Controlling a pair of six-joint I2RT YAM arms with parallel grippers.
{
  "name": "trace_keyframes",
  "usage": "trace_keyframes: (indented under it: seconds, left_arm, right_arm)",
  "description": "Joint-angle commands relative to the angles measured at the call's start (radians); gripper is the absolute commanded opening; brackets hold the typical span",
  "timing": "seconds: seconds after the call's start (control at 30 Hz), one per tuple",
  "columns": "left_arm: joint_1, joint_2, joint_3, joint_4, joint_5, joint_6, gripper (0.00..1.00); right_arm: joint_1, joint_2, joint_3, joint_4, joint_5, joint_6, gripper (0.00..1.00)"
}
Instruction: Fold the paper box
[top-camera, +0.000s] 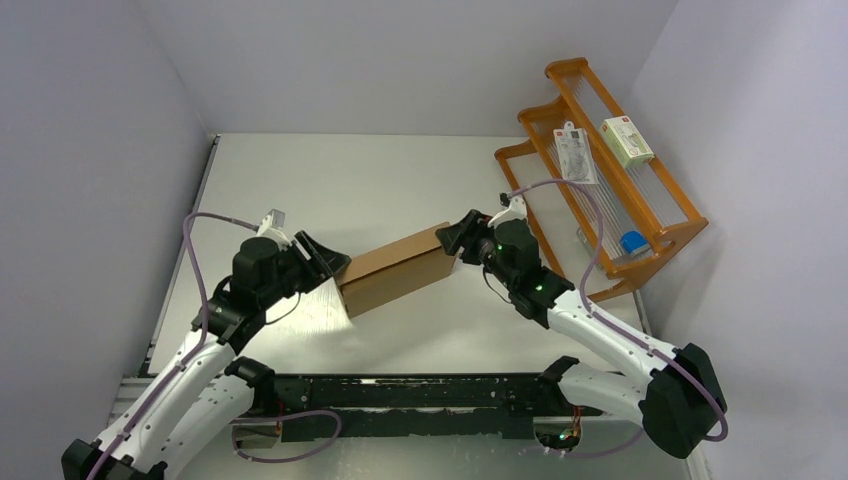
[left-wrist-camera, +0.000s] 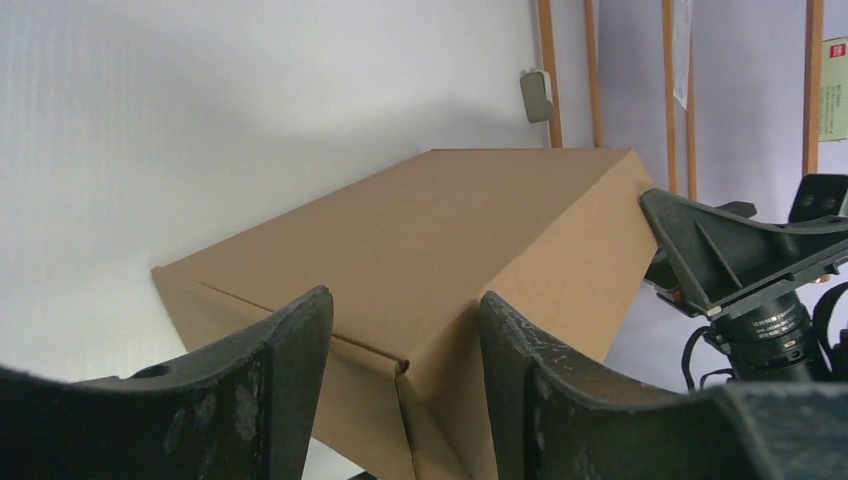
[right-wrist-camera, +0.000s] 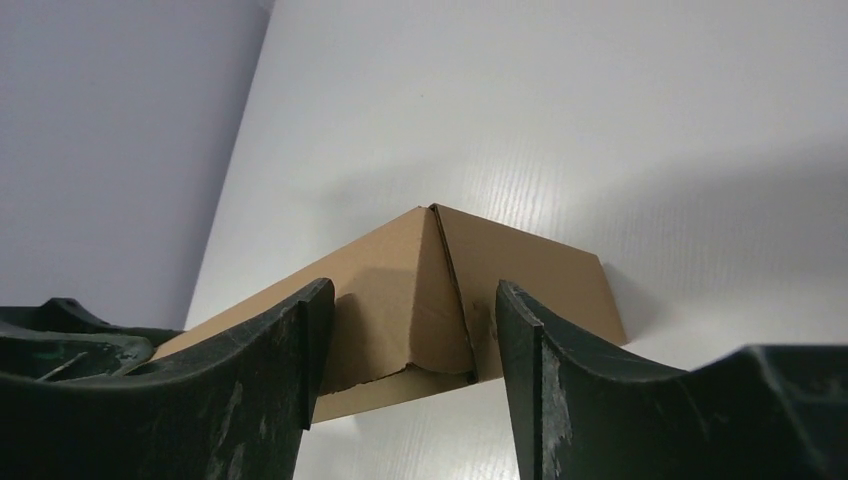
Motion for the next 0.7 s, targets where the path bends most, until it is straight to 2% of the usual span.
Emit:
trace_keyframes:
  seconds: [0.0, 0.37, 0.5, 0.57, 0.67]
  left_arm:
    - [0.007, 0.008, -0.028, 0.108, 0.048, -0.054, 0.61]
    - [0.009, 0.170, 0.035, 0.233, -0.068, -0.010, 0.65]
    - [0.014, 0.269, 0.114, 0.238, -0.098, 0.065, 0.68]
    - [0.024, 0.297, 0.156, 0.218, -0.098, 0.111, 0.71]
    - [0.047, 0.309, 0.202, 0.172, -0.087, 0.171, 0.76]
  right_arm:
    - [0.002, 0.022, -0.055, 0.053, -0.034, 0.060, 0.63]
    - [0.080, 0.120, -0.093, 0.231, 0.132, 0.109, 0.56]
    - [0.091, 0.178, -0.053, 0.279, 0.164, 0.071, 0.55]
    - [0.090, 0.205, 0.006, 0.257, 0.153, 0.033, 0.57]
    - [0.091, 0.218, 0.089, 0.206, 0.139, -0.005, 0.66]
